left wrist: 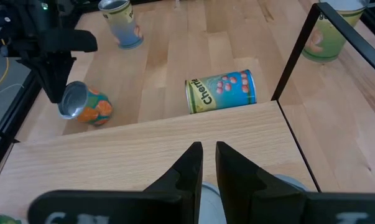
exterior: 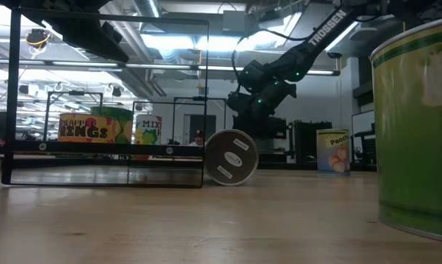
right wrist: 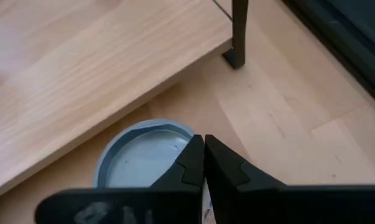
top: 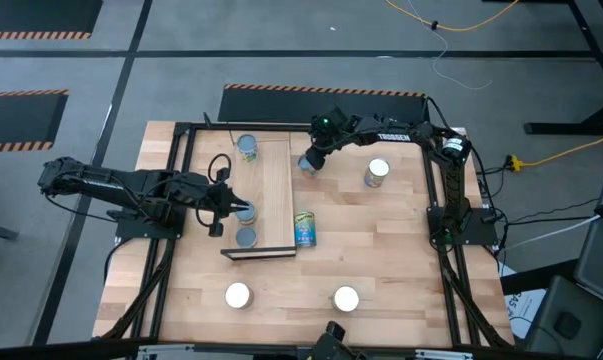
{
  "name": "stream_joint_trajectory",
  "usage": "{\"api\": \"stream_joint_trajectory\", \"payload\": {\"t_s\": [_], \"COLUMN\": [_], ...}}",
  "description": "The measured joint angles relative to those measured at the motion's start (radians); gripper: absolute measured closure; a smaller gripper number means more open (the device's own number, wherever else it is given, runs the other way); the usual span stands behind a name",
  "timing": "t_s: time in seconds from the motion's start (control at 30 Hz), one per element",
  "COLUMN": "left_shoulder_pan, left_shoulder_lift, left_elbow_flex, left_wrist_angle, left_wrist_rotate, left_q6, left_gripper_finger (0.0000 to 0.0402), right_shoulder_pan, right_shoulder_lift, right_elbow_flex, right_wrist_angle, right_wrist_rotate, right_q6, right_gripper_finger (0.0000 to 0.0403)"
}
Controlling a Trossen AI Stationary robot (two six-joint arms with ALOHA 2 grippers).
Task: Pick and place cans onto a shelf
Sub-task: Put the small canned oranges on the shelf
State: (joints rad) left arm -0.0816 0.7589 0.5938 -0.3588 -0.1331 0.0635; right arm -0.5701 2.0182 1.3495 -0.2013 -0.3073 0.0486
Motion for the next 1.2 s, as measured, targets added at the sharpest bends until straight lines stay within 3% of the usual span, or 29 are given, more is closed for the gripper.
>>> {"api": "stream_joint_trajectory", "payload": {"t_s": [0.37, 0.67, 0.9, 1.2], "left_shoulder_pan": [0.000, 0.000, 0.000, 0.000], "left_shoulder_lift": [0.000, 0.000, 0.000, 0.000], "left_elbow_flex": [0.000, 0.000, 0.000, 0.000], "left_wrist_angle": [0.000, 0.000, 0.000, 0.000], "left_wrist_rotate": [0.000, 0.000, 0.000, 0.000], "left_q6": [0.000, 0.000, 0.000, -0.001], "left_gripper_finger": [0.0363, 0.0363, 0.0363, 0.0363], "right_shoulder_pan": [0.000, 0.000, 0.000, 0.008], "right_shoulder_lift": [0.000, 0.000, 0.000, -0.001], "right_elbow_flex": [0.000, 0.000, 0.048, 0.214], "right_wrist_angle": [0.016, 0.013, -0.033, -0.289], "right_wrist_rotate": [0.010, 0.010, 0.005, -0.159], "right_q6": [-0.002, -0.002, -0.008, -0.064], "right_gripper_finger": [0.0387, 0.0325, 0.0316, 0.0316]}}
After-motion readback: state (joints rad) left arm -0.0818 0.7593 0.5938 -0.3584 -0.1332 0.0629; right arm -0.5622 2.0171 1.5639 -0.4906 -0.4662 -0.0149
